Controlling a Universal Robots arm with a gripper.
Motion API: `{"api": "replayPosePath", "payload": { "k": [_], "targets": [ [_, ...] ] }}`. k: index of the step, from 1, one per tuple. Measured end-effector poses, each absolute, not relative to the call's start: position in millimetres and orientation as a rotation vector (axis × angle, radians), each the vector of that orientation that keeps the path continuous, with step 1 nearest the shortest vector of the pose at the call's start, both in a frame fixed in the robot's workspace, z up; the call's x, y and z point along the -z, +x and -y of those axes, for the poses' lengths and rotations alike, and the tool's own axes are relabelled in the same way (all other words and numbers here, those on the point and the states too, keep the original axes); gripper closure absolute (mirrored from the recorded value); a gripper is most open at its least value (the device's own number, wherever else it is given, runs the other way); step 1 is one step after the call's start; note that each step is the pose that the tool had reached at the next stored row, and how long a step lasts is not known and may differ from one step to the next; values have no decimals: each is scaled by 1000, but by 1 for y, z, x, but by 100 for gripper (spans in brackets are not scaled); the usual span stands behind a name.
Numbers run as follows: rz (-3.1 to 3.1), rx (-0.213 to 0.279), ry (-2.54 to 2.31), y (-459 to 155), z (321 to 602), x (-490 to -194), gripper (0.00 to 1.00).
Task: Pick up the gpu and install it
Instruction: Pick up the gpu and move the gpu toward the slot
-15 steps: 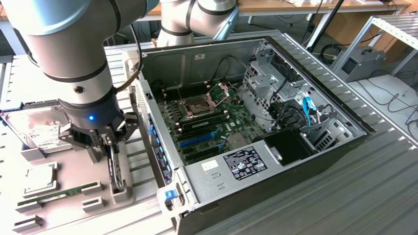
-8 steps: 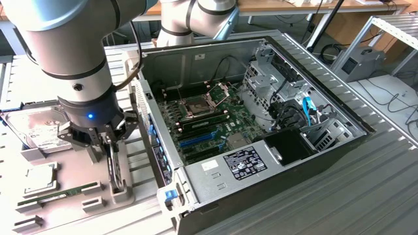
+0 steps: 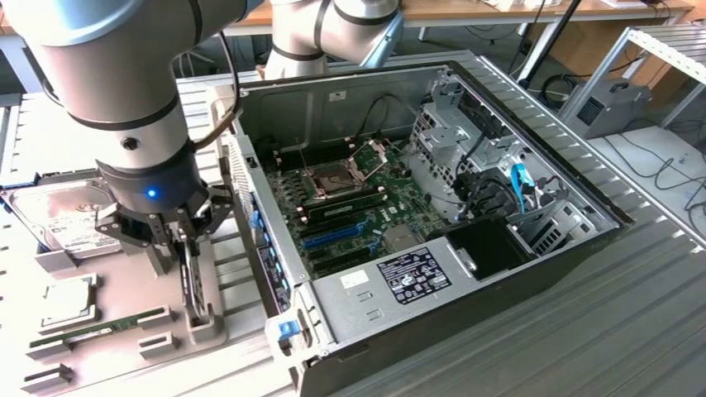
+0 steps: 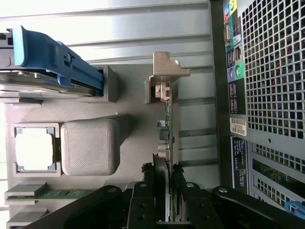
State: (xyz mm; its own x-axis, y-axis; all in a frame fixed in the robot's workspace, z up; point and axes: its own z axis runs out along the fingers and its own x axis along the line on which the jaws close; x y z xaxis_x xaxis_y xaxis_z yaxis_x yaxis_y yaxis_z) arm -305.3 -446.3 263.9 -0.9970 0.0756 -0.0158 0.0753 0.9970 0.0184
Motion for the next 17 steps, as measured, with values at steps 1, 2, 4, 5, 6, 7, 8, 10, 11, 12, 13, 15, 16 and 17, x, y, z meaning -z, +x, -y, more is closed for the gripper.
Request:
{"api": "replayPosePath", "payload": {
  "k": [1,2,4,5,6,7,8,10,11,12,13,15,16,17],
  "targets": [
    [-3123,-28,118,-305,446,-264,74],
    [-3123,-28,118,-305,446,-265,74],
    [-3123,-28,118,-305,446,-265,74],
    [-3123,-28,118,-305,446,-266,74],
    [-3123,-28,118,-305,446,-266,74],
    [-3123,-28,118,-305,446,-266,74],
    [-3123,-28,118,-305,446,-266,74],
    [-3123,-28,118,-305,446,-267,74],
    [-3123,-28,118,-305,446,-267,74],
    [-3123,-28,118,-305,446,-267,74],
    [-3123,-28,118,-305,446,-268,74],
    [-3123,-28,118,-305,446,-268,74],
    [-3123,-28,118,-305,446,-268,74],
    [-3123,-28,118,-305,446,-268,74]
  ]
}}
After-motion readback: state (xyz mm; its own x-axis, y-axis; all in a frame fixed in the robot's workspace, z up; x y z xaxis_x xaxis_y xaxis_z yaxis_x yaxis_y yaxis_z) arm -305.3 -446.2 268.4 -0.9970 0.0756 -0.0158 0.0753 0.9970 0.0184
